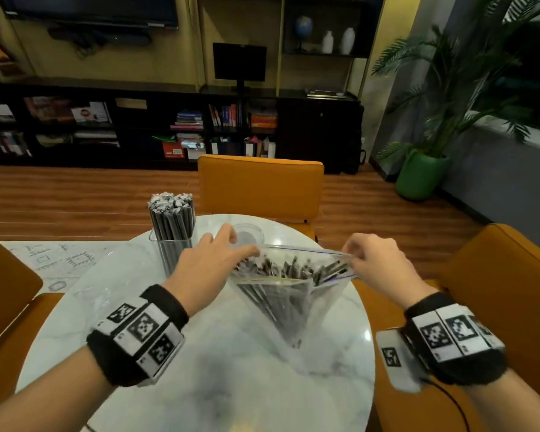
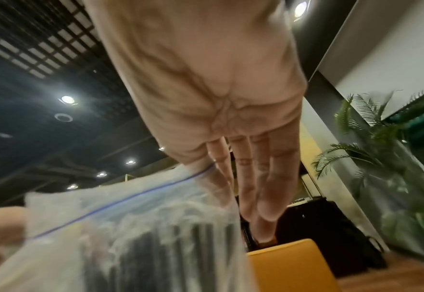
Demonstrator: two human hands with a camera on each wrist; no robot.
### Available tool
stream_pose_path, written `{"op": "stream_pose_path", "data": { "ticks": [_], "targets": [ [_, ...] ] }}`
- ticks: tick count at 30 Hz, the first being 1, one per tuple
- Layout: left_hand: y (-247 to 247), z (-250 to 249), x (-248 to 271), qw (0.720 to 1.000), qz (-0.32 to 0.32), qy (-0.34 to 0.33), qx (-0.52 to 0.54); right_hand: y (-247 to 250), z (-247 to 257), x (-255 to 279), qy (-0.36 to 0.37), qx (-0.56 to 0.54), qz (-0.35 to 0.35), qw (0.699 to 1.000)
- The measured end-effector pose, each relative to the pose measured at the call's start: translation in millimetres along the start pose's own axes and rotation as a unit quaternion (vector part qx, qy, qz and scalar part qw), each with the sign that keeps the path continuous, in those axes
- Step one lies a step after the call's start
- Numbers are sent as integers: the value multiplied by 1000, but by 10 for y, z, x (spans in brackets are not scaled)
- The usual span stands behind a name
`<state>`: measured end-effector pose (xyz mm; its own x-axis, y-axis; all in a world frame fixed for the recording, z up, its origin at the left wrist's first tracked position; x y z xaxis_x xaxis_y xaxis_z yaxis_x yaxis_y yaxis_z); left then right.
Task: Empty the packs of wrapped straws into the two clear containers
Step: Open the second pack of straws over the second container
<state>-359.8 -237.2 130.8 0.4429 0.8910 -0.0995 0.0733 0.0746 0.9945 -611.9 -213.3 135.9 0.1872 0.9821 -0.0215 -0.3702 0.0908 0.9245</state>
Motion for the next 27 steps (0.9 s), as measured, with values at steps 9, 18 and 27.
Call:
{"op": "stream_pose_path", "data": {
  "ticks": [9, 18, 27],
  "targets": [
    [-265, 190, -92, 971, 67, 39, 226, -244, -242, 97, -35, -145, 53, 987],
    [-765, -25, 49, 764, 180, 127, 607, -938, -176, 376, -58, -255, 245, 934],
    [-882, -148, 83, 797, 178, 77, 572, -969, 25, 382, -10, -441, 190, 877]
  ]
}}
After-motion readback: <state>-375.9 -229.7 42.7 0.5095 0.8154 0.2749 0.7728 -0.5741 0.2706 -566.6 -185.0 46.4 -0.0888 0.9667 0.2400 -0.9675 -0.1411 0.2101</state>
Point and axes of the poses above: each hand's wrist, its own x-axis away from the middle knuckle, its own y-axis out of the back of the hand, z = x × y, the point moved 7 cm from there along -x, towards the middle knuckle, and after that the axes turned 1 degree about y, right-handed, at the moved point
